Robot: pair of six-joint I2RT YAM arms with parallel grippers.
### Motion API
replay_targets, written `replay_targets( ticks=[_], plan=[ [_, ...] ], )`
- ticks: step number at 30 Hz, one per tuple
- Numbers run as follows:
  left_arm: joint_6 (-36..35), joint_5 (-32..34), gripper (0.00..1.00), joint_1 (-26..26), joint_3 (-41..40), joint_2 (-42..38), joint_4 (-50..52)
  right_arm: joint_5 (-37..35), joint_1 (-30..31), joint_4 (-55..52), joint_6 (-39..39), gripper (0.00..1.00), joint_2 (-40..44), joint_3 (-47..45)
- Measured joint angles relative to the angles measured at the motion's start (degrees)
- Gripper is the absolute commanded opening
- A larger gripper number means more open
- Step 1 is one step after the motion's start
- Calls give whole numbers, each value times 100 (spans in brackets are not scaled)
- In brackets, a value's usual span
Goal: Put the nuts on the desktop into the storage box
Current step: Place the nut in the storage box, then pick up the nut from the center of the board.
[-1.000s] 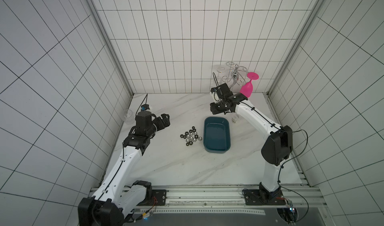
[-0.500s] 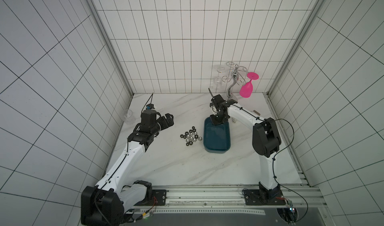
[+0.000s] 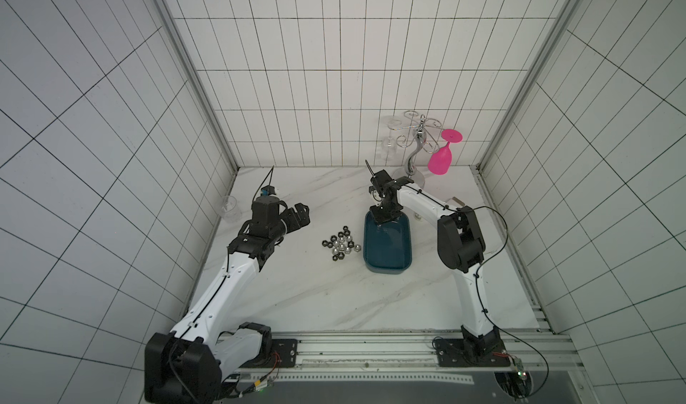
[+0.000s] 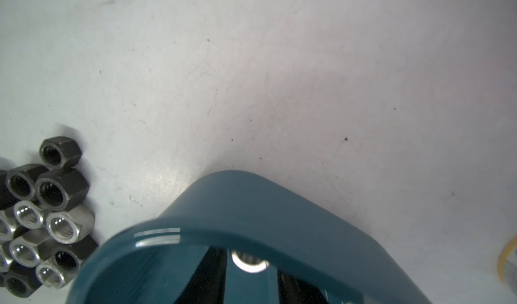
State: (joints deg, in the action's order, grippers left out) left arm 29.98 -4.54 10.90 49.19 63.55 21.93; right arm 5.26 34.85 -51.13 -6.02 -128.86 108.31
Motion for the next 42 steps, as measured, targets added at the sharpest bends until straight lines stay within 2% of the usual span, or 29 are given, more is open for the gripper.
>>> replay_targets(
  ticks=[3,9,14,21,25,35,42],
  plan=[
    [-9,24,98,0,0,-44,17,0,17,-26,7,44,0,0],
    [-55,74,99,0,0,-114,26,-13,55,-68,7,45,33,0],
    [-105,155,98,-9,0,-125,87,-81,133,-66,-7,46,533,39],
    [-109,175,99,-105,15,-125,190,-144,577,-7,-46,49,1036,896],
    [-107,170,99,-234,15,-144,221,-129,846,-35,-68,51,621,1554],
    [-109,111,98,-385,13,-254,269,-122,1248,-557,-70,52,-1373,2844],
    [-109,66,99,-411,4,-273,275,-175,1314,-800,-68,51,-1657,3064]
  ],
)
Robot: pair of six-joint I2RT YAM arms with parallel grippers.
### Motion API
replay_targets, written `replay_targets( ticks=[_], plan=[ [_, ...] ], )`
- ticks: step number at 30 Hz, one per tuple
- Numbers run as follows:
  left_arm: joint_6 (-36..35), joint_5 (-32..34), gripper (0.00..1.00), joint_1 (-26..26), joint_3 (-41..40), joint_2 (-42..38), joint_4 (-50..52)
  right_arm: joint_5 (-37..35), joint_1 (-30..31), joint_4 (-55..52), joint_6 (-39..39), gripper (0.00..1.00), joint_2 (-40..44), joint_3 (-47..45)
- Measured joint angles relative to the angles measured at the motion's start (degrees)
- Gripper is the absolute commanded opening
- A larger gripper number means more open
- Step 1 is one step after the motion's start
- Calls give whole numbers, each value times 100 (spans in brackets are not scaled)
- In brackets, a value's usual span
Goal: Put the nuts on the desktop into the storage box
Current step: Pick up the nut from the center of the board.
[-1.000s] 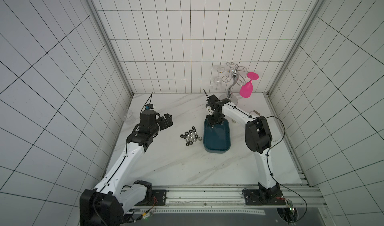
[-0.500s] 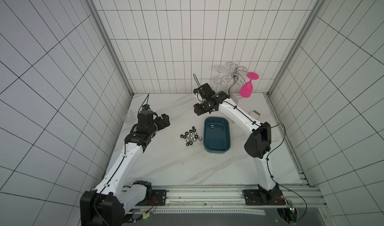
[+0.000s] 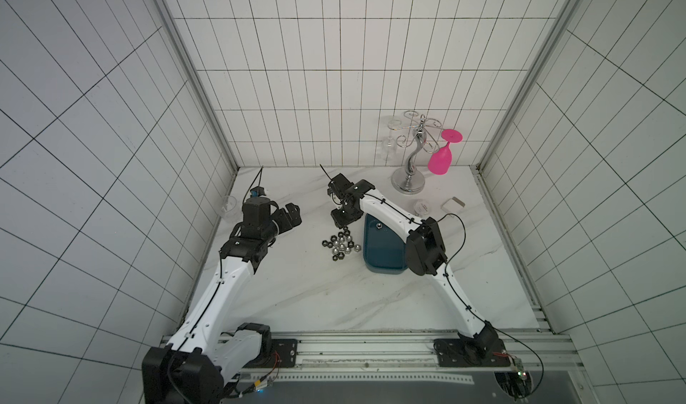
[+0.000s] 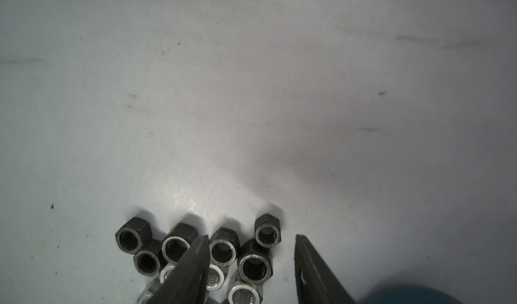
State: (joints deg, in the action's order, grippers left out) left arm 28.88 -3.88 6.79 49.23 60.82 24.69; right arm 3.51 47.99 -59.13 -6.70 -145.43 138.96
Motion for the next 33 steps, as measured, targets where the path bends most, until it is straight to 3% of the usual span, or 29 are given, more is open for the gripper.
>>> replay_targets(
  ticks=[13,16,22,29,33],
  plan=[
    [-2,-70,99,-28,-72,-35,2,-149,0,-203,-4,46,-334,66],
    [-2,-81,98,-44,-72,-35,2,-146,2,-219,-2,40,-389,68],
    [-13,-96,98,-57,-72,-35,2,-118,2,-238,-24,20,-389,72],
    [-39,-131,99,-63,-72,-35,4,-72,2,-151,-87,19,-299,66],
    [-39,-216,98,-63,-66,-37,9,-74,-15,-15,-149,19,225,-50]
  ],
)
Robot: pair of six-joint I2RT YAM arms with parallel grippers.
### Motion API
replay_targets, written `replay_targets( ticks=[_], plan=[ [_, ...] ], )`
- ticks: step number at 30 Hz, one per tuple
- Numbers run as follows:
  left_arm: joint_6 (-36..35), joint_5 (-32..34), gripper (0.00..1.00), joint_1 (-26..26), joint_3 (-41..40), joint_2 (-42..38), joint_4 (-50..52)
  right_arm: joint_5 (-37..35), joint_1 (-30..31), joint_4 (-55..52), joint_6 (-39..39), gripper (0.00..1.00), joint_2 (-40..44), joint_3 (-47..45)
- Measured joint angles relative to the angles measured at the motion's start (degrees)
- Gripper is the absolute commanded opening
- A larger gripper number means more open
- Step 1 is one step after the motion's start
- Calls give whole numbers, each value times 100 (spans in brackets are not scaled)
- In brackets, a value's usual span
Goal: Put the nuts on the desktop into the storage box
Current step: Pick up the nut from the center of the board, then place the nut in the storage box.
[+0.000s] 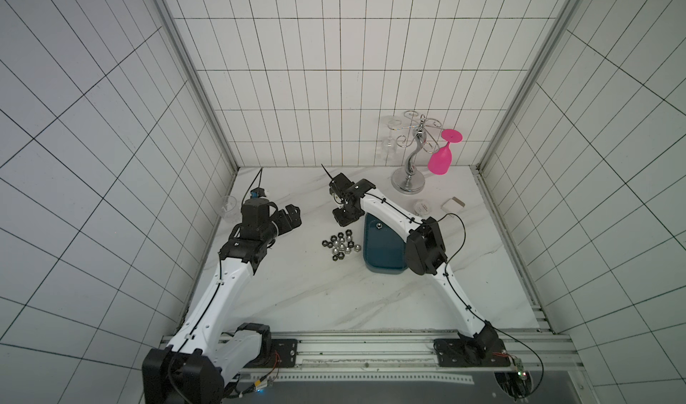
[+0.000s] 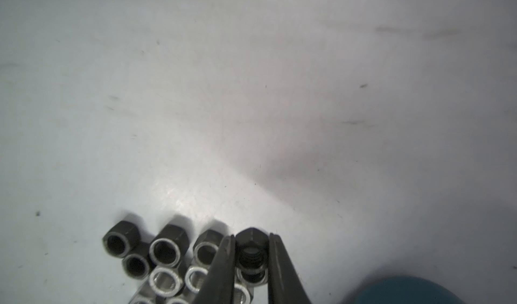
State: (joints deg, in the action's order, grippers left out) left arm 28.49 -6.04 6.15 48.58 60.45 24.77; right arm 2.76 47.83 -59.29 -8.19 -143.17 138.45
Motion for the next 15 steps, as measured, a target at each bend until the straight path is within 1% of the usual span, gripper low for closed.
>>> replay_targets(
  ticks=[4,8,10,12,15],
  plan=[
    [0,-107,98,33,61,2,28,31,-90,278,-63,19,1235,-730],
    [-4,-162,99,284,140,17,-2,74,-385,555,-153,20,2621,-1886],
    [-2,-219,99,437,173,63,-44,72,-614,643,-184,20,3115,-2490],
    [2,-291,98,560,181,122,-66,70,-852,680,-212,20,3427,-3093],
    [52,-341,98,688,184,214,-68,44,-1156,717,-243,20,3519,-3862]
  ],
)
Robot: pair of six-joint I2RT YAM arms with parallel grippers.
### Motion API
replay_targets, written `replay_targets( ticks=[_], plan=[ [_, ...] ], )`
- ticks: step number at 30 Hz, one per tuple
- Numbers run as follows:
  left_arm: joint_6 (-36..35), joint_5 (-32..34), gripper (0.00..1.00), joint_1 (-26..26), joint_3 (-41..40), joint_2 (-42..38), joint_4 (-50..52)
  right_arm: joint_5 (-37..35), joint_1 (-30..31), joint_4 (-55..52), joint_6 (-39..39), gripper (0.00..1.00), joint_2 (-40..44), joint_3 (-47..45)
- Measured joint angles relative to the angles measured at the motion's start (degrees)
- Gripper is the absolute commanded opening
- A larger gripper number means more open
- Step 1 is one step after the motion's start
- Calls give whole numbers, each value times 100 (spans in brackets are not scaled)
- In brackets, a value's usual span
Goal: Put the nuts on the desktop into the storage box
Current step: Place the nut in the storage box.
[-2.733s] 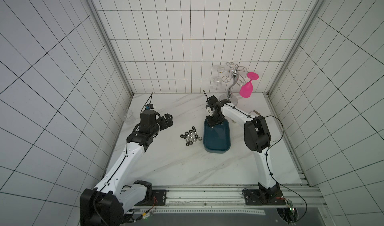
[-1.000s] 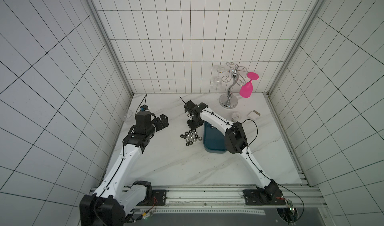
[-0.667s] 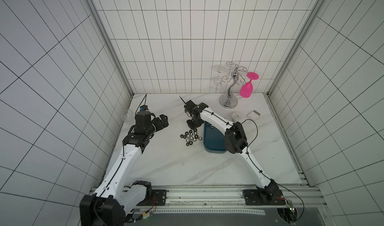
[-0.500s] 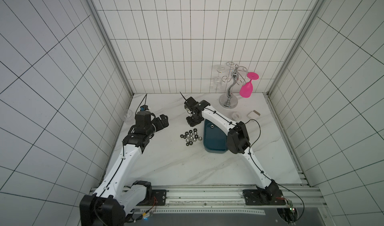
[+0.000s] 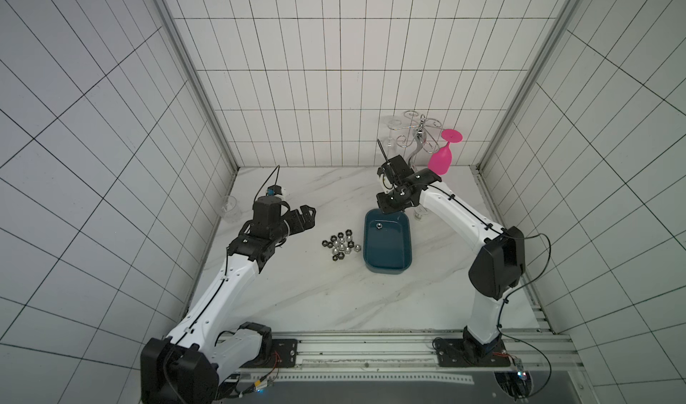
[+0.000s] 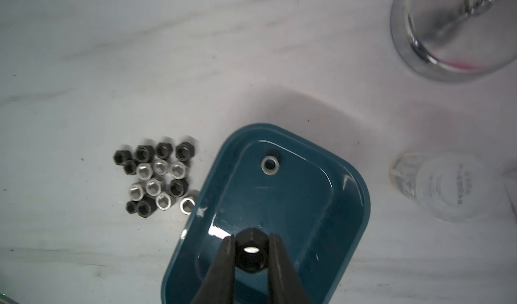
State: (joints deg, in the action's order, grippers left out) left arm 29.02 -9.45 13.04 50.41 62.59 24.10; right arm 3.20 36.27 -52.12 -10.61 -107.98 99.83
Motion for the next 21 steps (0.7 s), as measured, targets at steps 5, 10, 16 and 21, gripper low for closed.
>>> replay_targets(
  ticks=[5,10,16,21],
  plan=[
    [103,-2,98,79,0,59,-2,17,-142,-4,-11,22,-175,-750],
    [162,0,98,79,4,109,-2,46,-146,140,61,22,-428,-822],
    [188,37,98,81,151,227,17,57,-192,269,118,22,-968,-710],
    [186,48,98,81,195,232,22,46,-219,289,127,29,-1320,-562]
  ],
)
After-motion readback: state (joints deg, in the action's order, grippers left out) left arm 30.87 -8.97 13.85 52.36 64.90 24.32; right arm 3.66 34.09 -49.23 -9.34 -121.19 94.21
